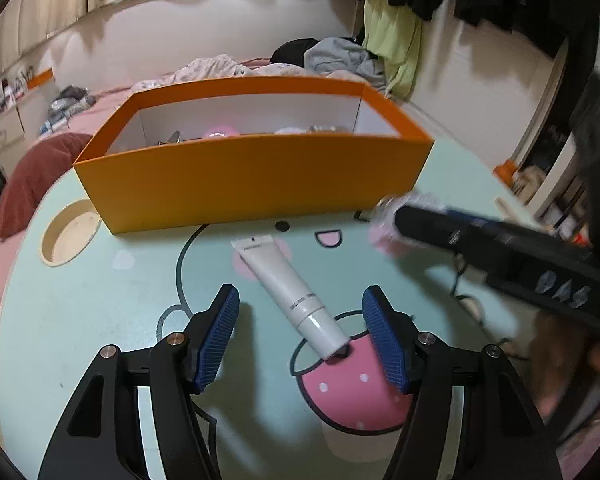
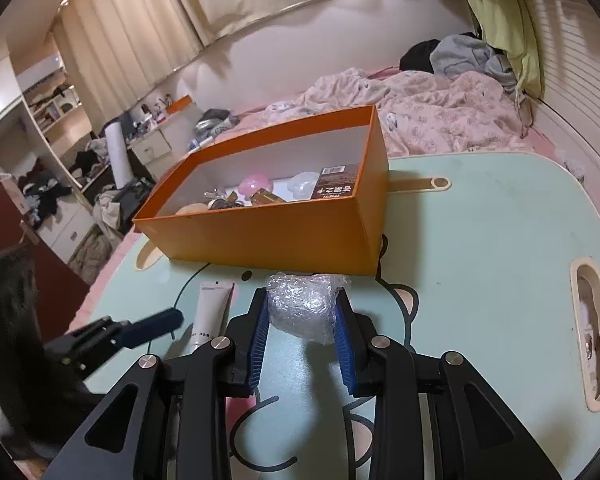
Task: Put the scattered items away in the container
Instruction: 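Grasp the white tube with the left tool while the right tool grasps the clear plastic bag, then lower the white tube and plastic bag into the orange box and open both tools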
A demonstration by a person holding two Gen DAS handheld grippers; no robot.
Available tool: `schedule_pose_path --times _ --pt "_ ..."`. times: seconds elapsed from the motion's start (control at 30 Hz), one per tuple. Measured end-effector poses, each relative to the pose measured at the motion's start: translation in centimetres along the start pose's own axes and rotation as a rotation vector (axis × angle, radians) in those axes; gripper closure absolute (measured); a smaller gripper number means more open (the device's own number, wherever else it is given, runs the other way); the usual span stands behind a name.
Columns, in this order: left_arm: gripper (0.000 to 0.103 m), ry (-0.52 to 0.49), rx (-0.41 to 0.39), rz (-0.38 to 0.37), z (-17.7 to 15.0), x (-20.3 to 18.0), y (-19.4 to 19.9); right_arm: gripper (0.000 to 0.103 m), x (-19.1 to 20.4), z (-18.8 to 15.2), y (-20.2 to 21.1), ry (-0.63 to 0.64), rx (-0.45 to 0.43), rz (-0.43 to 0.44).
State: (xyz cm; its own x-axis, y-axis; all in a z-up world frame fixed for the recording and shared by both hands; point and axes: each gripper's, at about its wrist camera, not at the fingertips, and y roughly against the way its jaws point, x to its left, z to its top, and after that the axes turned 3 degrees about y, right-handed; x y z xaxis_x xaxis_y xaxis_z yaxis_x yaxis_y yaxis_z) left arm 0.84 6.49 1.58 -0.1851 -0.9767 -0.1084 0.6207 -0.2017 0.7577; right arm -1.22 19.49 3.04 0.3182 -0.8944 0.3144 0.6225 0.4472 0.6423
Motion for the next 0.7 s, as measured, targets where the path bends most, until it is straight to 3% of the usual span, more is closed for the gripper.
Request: schedule_pose_path --times 0.17,0.2,0.3,0.5,0.7 --pt "0.040 -0.013 0.000 -0.009 -0.1 0.3 -0.3 0.073 -0.5 0.0 0.0 -0.024 0.003 0.012" --pt "0.047 -0.018 -0.002 0.002 -0.1 0.4 -0.4 0.073 -0.6 -0.1 0.0 -0.026 0.002 0.012" --pt "0.083 -0.054 -0.015 0.014 0.0 0.5 -0.6 0.073 -0.7 0.0 0.1 -0.030 0.001 0.015" --pt "0.083 -0.057 -0.030 -0.038 -0.4 1.0 -0.1 0.073 -0.8 0.0 0.1 -0.030 0.003 0.023" --pt "0.083 -0.036 -0.111 -0.070 0.5 1.9 2.7 0.073 -0.7 0.1 0.6 -0.029 -0.009 0.048"
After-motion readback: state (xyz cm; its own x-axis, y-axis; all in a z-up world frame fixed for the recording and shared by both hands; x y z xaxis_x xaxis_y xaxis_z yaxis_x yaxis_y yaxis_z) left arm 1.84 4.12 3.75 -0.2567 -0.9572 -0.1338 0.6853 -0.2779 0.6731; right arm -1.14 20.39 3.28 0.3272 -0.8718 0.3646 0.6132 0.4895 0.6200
